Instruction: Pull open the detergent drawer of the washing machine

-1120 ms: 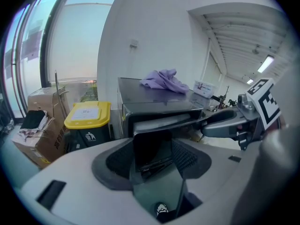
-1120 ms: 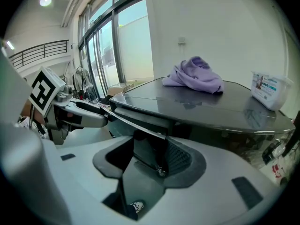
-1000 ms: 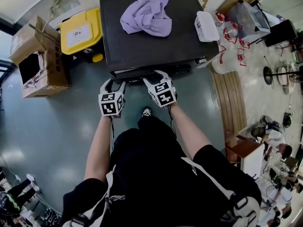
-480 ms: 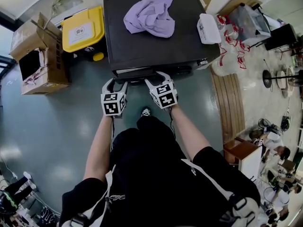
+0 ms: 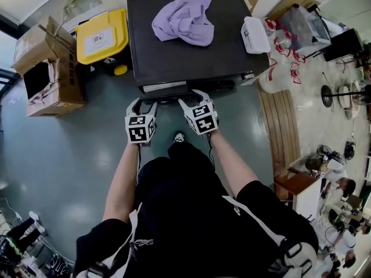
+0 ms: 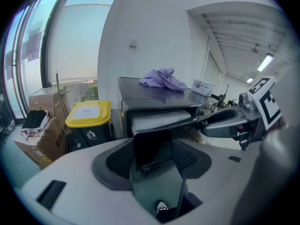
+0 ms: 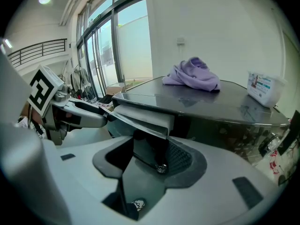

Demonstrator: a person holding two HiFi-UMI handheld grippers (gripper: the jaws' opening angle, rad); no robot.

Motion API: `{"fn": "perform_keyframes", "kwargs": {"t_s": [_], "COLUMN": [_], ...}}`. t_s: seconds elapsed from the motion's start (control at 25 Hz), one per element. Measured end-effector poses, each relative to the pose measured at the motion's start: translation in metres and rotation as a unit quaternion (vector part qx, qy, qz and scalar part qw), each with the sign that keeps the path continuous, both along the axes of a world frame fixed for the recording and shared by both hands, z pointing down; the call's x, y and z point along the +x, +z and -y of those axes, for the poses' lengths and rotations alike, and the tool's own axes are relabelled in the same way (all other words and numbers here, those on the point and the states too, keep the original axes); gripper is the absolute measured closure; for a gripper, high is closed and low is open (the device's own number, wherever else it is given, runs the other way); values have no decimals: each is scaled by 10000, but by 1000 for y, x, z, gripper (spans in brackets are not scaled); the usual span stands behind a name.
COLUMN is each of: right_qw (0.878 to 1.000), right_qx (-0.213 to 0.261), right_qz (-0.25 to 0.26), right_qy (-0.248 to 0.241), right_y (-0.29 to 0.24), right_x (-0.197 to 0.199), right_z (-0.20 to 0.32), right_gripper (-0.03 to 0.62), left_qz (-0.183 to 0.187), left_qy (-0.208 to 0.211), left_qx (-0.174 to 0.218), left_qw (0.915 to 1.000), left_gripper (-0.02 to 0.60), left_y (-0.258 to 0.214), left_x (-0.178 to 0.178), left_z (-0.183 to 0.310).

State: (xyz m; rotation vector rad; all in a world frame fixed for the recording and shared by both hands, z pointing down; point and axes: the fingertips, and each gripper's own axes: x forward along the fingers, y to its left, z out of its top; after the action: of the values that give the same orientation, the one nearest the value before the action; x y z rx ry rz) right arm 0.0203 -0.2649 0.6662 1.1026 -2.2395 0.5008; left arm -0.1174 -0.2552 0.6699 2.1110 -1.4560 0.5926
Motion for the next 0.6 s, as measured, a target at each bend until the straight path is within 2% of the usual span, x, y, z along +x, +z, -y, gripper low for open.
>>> {"fn": "perform_keyframes", "kwargs": {"t_s": [0.6], "right_qw": [9999], "right_qx": [-64], "right_qz": [2], "right_qy": [124], "right_y": [4], "right_x": [4], "right_z": [-26], "right_gripper": [376], "left_qz": [34], "left_qy": [65], "left_qx": [-24], "left_qw": [10000], "left_gripper": [333], "left_y": [3], "left_x": [4], "left_z": [-25]}}
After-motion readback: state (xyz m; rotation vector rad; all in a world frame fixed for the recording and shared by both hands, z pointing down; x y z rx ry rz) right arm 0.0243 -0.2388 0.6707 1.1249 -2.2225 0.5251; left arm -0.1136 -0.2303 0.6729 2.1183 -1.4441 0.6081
